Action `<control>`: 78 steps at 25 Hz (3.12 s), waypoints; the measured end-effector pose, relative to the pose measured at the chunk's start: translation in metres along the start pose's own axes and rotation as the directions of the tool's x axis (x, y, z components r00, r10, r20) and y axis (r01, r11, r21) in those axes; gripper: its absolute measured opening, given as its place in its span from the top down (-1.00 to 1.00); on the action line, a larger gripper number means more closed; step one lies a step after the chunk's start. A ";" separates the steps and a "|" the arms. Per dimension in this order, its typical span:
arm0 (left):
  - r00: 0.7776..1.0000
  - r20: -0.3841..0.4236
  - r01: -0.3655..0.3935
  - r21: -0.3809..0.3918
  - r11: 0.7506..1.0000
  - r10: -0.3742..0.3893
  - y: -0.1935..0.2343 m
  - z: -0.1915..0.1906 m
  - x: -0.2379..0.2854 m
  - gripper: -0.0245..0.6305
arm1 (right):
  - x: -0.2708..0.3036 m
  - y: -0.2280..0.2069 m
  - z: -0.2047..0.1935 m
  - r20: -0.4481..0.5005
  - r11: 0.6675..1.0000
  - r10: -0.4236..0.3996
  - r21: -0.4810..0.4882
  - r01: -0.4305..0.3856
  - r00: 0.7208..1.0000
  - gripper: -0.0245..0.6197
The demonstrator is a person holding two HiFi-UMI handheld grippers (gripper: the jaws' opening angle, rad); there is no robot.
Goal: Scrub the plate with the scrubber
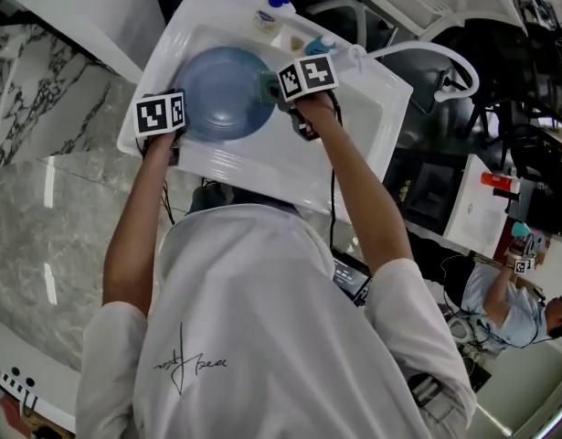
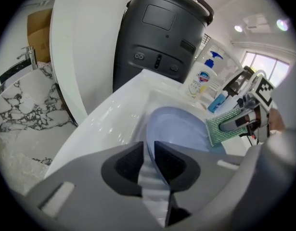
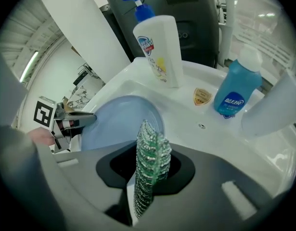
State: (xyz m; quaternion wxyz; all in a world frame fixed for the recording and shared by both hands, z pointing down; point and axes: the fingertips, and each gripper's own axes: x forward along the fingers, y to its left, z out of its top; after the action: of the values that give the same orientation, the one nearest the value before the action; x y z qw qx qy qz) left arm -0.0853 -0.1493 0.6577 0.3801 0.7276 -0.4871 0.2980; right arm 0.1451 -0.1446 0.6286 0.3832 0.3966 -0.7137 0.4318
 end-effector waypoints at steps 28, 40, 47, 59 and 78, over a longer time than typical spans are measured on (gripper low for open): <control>0.966 0.250 0.048 0.090 0.995 -0.069 -0.026 0.005 -0.090 0.61 | -0.111 0.036 -0.007 0.485 0.996 -0.079 -0.001 0.091 0.871 0.72; 0.903 0.402 0.135 0.075 0.988 -0.154 -0.051 0.043 -0.152 0.75 | -0.168 0.060 -0.008 0.624 0.995 -0.089 0.014 0.103 0.777 0.72; 0.869 0.462 0.115 0.165 0.979 -0.180 -0.066 0.056 -0.187 0.76 | -0.202 0.083 -0.007 0.694 0.993 -0.083 -0.003 0.118 0.715 0.72; 0.759 0.578 0.213 0.215 0.953 -0.300 -0.104 0.081 -0.257 0.76 | -0.273 0.118 -0.013 0.809 0.982 -0.065 -0.052 0.181 0.585 0.72; 0.715 0.637 0.180 0.230 0.956 -0.288 -0.099 0.076 -0.306 0.76 | -0.299 0.150 -0.023 0.822 0.974 -0.011 -0.119 0.191 0.570 0.75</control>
State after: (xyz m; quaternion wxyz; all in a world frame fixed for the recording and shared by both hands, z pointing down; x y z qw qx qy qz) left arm -0.0938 -0.0421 0.3457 0.1603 0.8680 -0.4700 0.0050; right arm 0.1321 -0.0060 0.3236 0.0724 0.5516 -0.8242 0.1061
